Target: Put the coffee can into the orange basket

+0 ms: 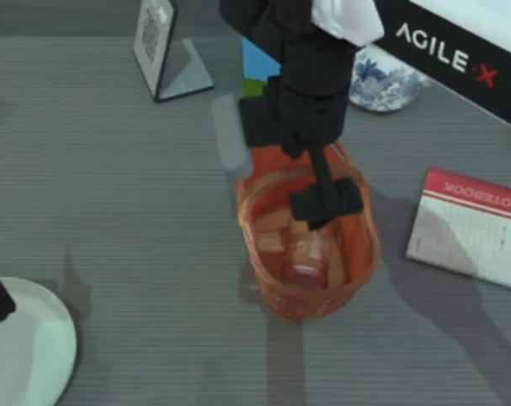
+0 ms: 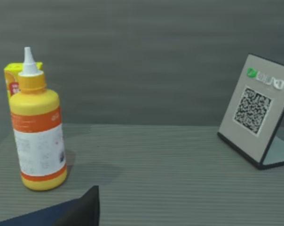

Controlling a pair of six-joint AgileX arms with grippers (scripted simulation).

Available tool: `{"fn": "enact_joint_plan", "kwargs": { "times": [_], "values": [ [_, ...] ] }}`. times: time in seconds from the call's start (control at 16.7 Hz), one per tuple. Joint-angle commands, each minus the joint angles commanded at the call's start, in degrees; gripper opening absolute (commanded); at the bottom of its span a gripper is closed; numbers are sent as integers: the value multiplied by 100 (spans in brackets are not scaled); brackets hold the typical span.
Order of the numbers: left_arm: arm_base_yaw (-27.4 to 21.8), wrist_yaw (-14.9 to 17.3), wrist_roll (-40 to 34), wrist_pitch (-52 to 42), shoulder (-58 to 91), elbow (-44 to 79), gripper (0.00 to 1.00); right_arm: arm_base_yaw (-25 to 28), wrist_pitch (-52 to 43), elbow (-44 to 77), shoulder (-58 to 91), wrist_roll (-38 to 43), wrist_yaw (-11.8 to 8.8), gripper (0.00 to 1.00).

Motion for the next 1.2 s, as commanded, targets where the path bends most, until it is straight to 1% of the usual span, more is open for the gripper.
{"fn": "enact_joint_plan", "kwargs": {
  "times": [0.12, 0.9, 0.96, 1.2],
  "values": [
    [0, 0, 0, 0, 0, 0, 100, 0, 0, 0, 0, 0, 0, 100],
    [0, 0, 0, 0, 0, 0, 100, 0, 0, 0, 0, 0, 0, 2],
    [0, 0, 0, 0, 0, 0, 100, 0, 0, 0, 0, 0, 0, 0],
    [0, 0, 0, 0, 0, 0, 100, 0, 0, 0, 0, 0, 0, 0]
  ]
}}
